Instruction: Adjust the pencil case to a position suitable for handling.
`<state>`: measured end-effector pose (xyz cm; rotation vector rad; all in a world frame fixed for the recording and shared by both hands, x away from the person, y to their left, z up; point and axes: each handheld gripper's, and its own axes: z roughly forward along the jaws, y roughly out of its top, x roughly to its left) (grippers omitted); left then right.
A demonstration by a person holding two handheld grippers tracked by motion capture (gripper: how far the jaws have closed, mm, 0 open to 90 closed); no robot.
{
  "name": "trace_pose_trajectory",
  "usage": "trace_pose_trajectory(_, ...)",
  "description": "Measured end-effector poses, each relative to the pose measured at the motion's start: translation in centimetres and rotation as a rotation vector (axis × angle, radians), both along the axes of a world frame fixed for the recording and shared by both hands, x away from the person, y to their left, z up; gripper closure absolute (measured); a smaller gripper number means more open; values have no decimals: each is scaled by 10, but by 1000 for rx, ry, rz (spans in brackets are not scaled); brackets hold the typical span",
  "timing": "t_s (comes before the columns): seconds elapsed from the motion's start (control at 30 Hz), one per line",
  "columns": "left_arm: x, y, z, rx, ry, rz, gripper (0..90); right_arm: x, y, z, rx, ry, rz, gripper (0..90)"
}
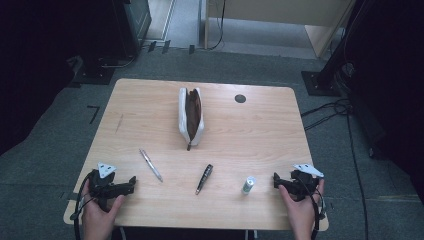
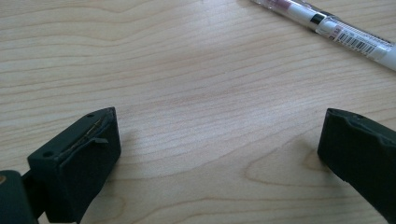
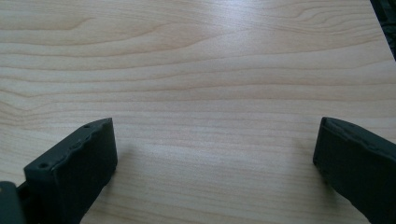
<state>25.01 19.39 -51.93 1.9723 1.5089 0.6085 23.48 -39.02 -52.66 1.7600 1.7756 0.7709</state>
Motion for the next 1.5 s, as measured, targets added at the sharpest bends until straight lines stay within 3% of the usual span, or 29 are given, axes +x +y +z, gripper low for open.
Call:
trace_pose_trajectory(0.17,0,0,0,0,0,0,0,0,-1,0,11,-7,-5,5)
trace_pose_trajectory(0.23,0,0,0,0,0,0,0,-3,-2,2,29,-22,-10,69)
trace_pose_trajectory(0.5,0,0,0,0,0,0,0,-6,3,16,27,-36,0,69)
trace_pose_trajectory(0.83,0,0,0,0,1,0,0,-2,17,61,45,-100,37,67)
trace_pose_trajectory(1.27,2,-1,0,1,0,3,0,14,29,85,52,-125,64,64)
trace_pose_trajectory(1.5,2,-1,0,1,0,3,0,25,46,100,48,-149,107,64)
